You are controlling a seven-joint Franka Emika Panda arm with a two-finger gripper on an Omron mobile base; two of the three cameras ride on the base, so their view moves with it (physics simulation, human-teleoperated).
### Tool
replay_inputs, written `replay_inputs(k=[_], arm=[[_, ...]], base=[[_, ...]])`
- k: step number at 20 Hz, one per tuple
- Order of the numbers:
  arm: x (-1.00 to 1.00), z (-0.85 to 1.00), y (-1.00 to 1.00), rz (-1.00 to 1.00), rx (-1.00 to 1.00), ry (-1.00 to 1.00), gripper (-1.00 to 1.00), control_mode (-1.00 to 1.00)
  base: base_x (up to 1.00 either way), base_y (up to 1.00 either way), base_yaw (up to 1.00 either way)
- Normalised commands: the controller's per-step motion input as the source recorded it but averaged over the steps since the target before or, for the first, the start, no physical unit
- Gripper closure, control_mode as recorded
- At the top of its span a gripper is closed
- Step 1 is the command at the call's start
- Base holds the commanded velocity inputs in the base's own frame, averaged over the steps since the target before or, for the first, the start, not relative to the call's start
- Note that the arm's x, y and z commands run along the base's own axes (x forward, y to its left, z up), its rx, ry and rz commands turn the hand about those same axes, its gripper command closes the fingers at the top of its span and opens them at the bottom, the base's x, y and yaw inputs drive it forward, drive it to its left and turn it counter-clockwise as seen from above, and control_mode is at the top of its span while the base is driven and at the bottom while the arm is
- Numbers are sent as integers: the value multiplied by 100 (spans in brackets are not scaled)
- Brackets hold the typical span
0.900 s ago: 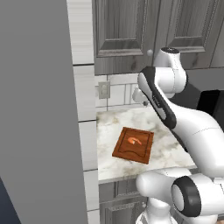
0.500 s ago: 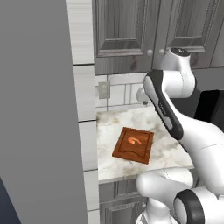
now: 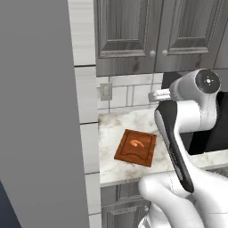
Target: Open the cabinet, retrieve the rolling pin, and place it next to the meat on the cutting board to prepare for tenderizing.
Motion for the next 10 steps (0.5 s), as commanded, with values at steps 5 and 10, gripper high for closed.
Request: replay_inputs(k=[5,10], arm=[[-6,81,-20,-15,0,-45,-100,-100],[0,77,-22,-11,0,-39,-100,-100]], base=[[0,0,0],[0,0,0]])
